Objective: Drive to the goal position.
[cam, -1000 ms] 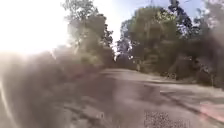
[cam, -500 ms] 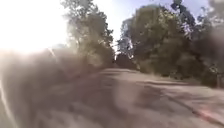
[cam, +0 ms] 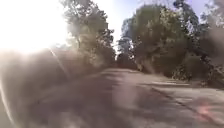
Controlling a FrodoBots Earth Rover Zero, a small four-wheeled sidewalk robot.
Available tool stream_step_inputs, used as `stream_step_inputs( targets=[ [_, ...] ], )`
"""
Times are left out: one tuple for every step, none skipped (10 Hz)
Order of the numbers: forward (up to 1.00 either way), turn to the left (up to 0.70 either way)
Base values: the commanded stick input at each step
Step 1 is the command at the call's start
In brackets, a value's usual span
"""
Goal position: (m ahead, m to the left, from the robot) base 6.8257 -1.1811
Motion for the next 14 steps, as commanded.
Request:
stream_step_inputs(
  targets=[
    [0.70,-0.06],
    [0.70,-0.28],
    [0.70,-0.30],
    [0.70,0.00],
    [0.70,0.00],
    [0.70,0.00],
    [0.70,0.00],
    [0.70,0.00],
    [0.70,0.00],
    [0.70,0.00],
    [0.70,0.00],
    [0.70,0.00],
    [0.70,0.00],
    [0.70,0.00]
  ],
)
